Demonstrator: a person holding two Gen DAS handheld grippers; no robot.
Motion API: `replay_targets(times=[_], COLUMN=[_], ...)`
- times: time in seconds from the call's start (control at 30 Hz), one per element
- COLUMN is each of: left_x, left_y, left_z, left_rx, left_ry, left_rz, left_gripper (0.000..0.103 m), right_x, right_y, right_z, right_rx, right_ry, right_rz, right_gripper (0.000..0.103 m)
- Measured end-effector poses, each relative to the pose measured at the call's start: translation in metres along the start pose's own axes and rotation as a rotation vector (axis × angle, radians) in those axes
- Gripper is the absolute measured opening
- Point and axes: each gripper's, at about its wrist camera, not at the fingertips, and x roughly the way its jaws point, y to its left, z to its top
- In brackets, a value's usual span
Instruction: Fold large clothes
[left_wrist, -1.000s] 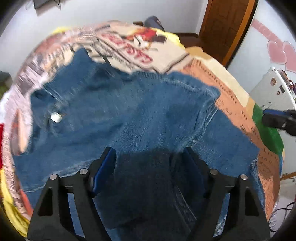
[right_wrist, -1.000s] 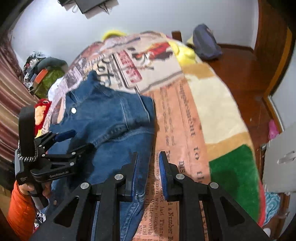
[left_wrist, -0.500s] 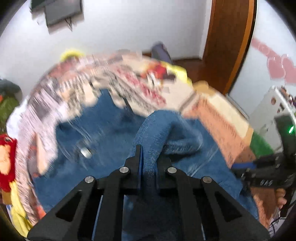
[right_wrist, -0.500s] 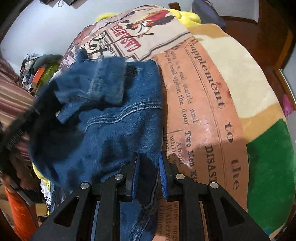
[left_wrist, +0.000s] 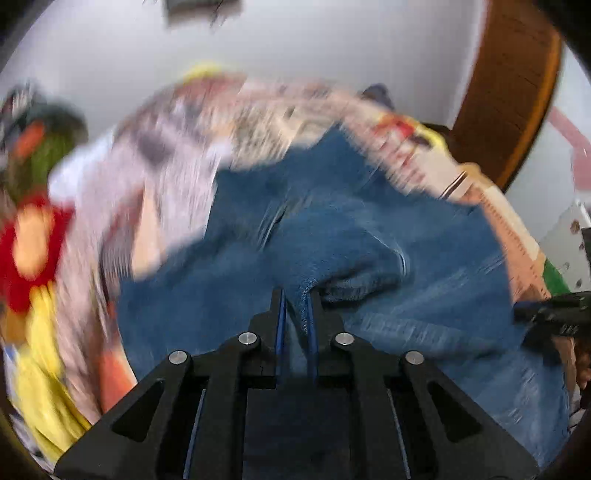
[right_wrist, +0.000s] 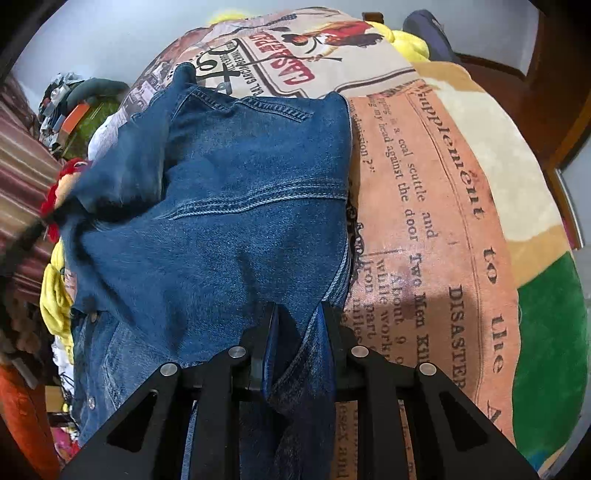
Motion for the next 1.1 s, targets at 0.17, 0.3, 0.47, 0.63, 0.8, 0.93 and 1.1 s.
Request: replay_targets(times=[0.17,0.3,0.47,0.63,0.8,0.93,1.1], left_x=[0.005,0.004,0.008,-0.017,-0.026,-0.02,0.017], left_y=[0.025,0.036,0.08,0.083,0.067,0.05,0.027], left_z=[-0.044,-0.067,-0.108,-0.113,-0.084,-0.051,-0.017], left_rx=[-0.058,-0.109,-0.203,-0.174,-0.165,-0.176,-0.162], left_ry=[0.019,0.031,0.099,0.086,0.055,0.014,0.07], left_rz=[-0.02,0.013,0.137,0.15,0.091,0.063,0.002], left_gripper=[0.042,0.045,0.045,0.045,0.069,0.09,0.09], right_x=[0.001,0.003,0.003,0.004,0.004,0.004,0.004], right_y=[0.003,0.005,0.007,0.008,0.01,0.008,0.003], right_z=[-0.004,-0.003,-0.005,-0.004,-0.004,-0.005,-0.005], right_rx=[-0.014,-0.02,-0.024,-0.024,-0.025,-0.021,-0.007], right_ry=[-0.003,-0.012,-0.025,-0.024,-0.034,-0.041,-0.04], right_rz=[-0.019,-0.039,-0.054,-0.061,-0.078,-0.064,-0.036], right_gripper=[0.018,0.018,0.018,0.018,0.019,0.019,0.021])
